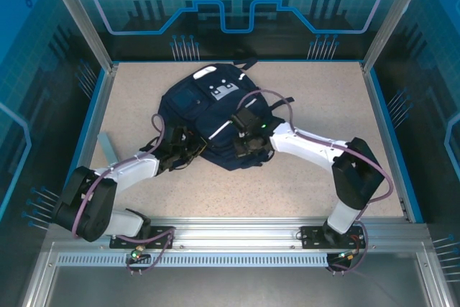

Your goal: Pack books, pencil case, and school supplies into a backpack

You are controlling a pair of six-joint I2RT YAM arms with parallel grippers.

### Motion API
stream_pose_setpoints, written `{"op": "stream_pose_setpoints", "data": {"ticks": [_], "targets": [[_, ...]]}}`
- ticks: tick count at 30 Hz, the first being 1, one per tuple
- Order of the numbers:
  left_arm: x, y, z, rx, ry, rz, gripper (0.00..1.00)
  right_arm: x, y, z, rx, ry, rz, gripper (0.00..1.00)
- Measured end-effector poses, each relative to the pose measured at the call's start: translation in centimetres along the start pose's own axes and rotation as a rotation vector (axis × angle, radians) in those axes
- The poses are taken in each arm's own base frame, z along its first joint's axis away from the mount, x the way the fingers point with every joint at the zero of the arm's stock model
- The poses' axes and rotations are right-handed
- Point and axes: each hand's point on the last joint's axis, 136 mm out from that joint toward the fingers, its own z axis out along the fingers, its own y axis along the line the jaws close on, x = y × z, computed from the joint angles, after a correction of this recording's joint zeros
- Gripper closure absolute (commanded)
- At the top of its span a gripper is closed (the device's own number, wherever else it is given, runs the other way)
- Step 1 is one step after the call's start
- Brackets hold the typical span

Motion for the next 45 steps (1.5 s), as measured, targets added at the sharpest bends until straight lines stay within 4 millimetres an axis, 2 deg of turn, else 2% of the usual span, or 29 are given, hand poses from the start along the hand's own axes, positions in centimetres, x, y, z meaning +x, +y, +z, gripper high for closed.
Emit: {"op": "stream_pose_setpoints", "data": {"ticks": [5, 7, 12, 16, 22, 26, 28, 31, 35, 38, 41, 45], "targets": [[-1.3, 1.2, -0.4, -0.038, 0.012, 0.053, 1.0, -2.3, -6.4, 0.2, 0.076, -0.017, 0.074, 1.0], [-1.3, 1.3, -0.5, -0.038, 0.032, 0.072, 1.0, -3.0, -8.1, 0.1, 0.082, -0.023, 0.096, 1.0], [-1.7, 0.4, -0.8, -0.054, 0.054, 0.119, 1.0, -3.7, -8.0, -0.3, 0.059, -0.031, 0.085, 1.0], [-2.6, -0.2, -1.1, -0.078, 0.058, 0.137, 1.0, -2.6, -7.5, -0.4, 0.036, -0.028, 0.077, 1.0], [-4.8, -0.8, -1.1, -0.112, 0.041, 0.155, 0.99, 1.6, -4.7, -0.9, -0.05, 0.002, 0.038, 1.0], [-7.5, -1.1, -1.9, -0.126, -0.036, 0.158, 0.81, 3.8, -1.2, -0.7, -0.144, 0.044, 0.014, 1.0], [-8.7, -1.0, -2.5, -0.144, -0.08, 0.156, 0.74, 4.1, 0.7, -0.7, -0.195, 0.051, 0.006, 1.0], [-9.4, -0.4, -4.2, -0.192, -0.134, 0.15, 0.66, 4.2, 3.4, -0.2, -0.25, 0.074, -0.012, 1.0], [-9.3, -1.0, -7.2, -0.187, -0.197, 0.14, 0.56, 3.5, 7.0, 0.5, -0.31, 0.094, -0.035, 1.0], [-8.3, -0.9, -8.8, -0.147, -0.218, 0.098, 0.51, 2.1, 9.1, 0.6, -0.353, 0.08, -0.042, 1.0], [-6.4, 0.3, -8.8, -0.111, -0.176, 0.024, 0.48, 1.2, 10.2, 0.4, -0.381, 0.065, -0.04, 1.0], [-4.1, 1.8, -7.3, -0.08, -0.083, -0.091, 0.48, 0.9, 10.6, 0.2, -0.395, 0.064, -0.036, 1.0]]}}
